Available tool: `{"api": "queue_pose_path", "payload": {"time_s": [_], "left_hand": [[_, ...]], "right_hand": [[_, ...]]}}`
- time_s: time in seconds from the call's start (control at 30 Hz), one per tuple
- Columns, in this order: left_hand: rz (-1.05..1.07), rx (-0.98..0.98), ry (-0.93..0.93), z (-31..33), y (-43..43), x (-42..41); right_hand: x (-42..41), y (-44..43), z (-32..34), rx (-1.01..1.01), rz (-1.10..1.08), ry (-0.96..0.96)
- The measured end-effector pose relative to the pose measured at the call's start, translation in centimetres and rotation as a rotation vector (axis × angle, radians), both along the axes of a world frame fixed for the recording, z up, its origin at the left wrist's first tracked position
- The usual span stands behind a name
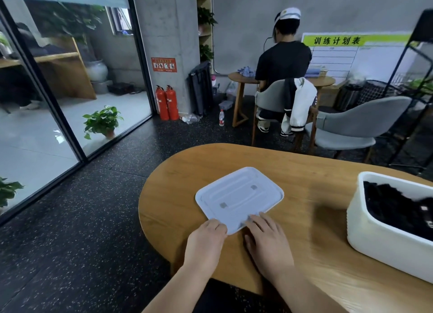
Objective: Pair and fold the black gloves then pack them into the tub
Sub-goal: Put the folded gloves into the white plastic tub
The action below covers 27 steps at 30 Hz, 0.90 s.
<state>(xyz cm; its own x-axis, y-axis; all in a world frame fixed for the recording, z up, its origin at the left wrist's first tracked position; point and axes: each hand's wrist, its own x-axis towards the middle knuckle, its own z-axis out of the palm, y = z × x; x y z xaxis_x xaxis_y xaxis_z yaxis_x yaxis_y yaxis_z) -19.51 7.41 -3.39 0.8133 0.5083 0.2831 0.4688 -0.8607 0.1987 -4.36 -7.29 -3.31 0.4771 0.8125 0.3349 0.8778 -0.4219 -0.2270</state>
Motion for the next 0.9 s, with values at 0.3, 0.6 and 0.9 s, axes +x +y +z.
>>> {"api": "queue_pose_path", "payload": {"time_s": [0.3, 0.6, 0.9], "left_hand": [[-0.067, 0.056, -0.353, 5.6, -1.8, -0.3], [-0.064, -0.043, -0.491, 15.0, -1.1, 0.8], [-0.102, -0.347, -0.668, 22.8, -1.3, 3.2]], "right_hand": [[1.1, -2.6, 6.2, 0.088, -0.001, -0.044], [2.1, -1.9, 16.7, 0.230, -0.015, -0.127], [3.5, -4.2, 24.2, 0.340, -0.099, -0.124]]}}
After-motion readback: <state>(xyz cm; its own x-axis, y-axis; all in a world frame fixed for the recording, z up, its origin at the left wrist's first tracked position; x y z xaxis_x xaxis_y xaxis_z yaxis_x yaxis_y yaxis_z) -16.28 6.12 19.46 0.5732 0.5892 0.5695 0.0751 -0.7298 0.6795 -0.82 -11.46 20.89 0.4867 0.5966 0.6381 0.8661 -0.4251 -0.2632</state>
